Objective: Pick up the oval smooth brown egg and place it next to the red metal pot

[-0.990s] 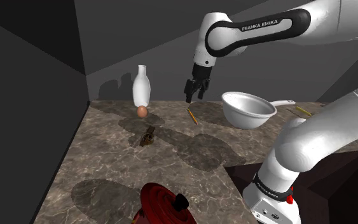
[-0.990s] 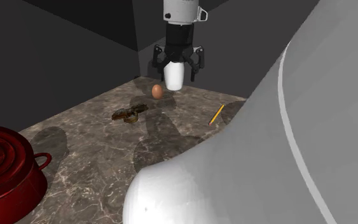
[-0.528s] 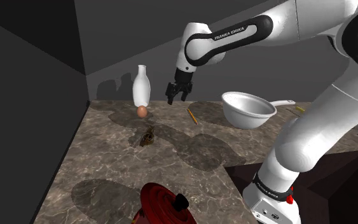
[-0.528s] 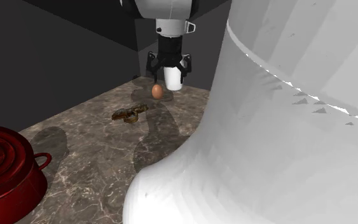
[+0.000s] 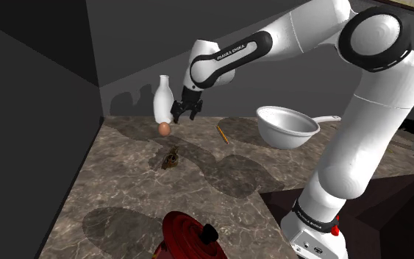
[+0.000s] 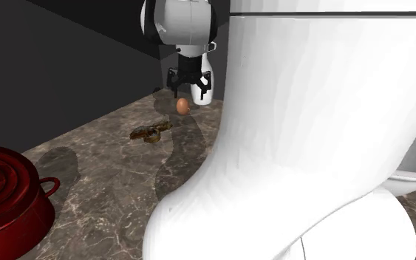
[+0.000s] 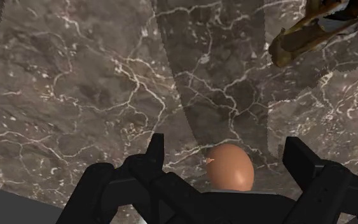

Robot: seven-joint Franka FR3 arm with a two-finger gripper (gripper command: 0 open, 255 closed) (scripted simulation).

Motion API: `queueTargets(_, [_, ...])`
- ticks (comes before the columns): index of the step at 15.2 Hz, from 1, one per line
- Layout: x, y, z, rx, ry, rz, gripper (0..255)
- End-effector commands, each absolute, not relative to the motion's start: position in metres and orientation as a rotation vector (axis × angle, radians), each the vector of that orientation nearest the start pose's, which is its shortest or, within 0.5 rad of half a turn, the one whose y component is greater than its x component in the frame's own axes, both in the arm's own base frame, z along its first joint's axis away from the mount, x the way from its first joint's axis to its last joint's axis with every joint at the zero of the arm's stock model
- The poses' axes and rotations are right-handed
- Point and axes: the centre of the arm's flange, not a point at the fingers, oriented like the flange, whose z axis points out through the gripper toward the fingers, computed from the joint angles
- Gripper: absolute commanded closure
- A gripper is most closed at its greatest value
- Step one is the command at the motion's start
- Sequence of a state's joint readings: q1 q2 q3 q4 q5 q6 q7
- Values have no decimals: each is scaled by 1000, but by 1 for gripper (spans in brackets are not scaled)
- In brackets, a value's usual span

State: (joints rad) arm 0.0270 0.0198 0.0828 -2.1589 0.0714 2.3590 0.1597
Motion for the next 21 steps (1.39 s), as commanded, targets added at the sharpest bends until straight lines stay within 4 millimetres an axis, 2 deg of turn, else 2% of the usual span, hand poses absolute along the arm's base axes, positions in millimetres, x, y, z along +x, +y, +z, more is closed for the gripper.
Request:
queueTargets(1, [576, 66, 396, -3038, 161, -292, 0])
queueTargets(7, [642, 79, 370, -3011, 202, -375, 0])
queueTargets(8, [642, 79, 370, -3011, 202, -375, 0])
queueTargets(15, [652, 82, 331, -3011, 202, -375, 0])
queueTargets(21, [652, 82, 331, -3011, 202, -375, 0])
